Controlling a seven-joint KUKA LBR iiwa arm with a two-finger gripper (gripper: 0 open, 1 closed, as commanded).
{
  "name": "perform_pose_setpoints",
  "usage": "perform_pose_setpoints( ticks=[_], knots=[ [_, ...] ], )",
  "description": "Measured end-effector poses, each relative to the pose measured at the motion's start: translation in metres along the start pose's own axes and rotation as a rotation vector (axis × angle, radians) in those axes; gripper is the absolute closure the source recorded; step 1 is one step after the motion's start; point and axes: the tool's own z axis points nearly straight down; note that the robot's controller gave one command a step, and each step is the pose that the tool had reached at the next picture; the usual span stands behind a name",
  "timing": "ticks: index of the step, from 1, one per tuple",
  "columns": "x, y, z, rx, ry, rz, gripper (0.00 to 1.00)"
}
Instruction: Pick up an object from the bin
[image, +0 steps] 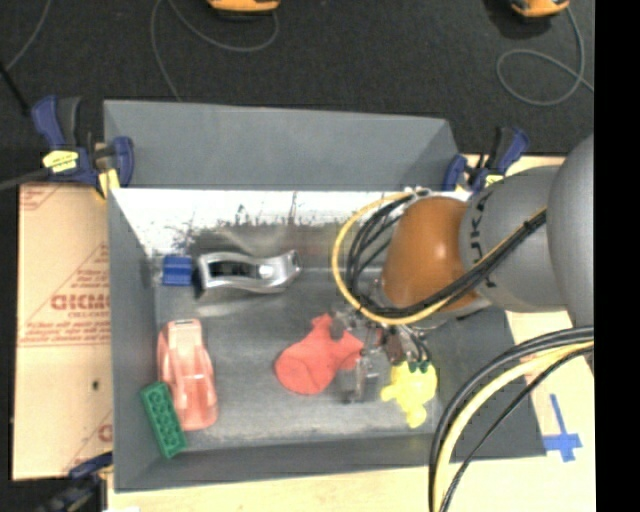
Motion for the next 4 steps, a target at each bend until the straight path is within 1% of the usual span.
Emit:
perform_pose_setpoints(
  ticks=[1, 2, 3, 4],
  knots=[
    [-0.001, 0.003, 0.001, 0.001, 0.000, -0.007, 1.00],
    [-0.001, 0.003, 0.001, 0.001, 0.000, -0.008, 1.00],
    [-0.003, 0.010, -0.043, 0.000, 0.009, -0.011, 1.00],
    [-0.017, 0.017, -0.063, 0.002, -0.010, -0.003, 1.00]
  ],
)
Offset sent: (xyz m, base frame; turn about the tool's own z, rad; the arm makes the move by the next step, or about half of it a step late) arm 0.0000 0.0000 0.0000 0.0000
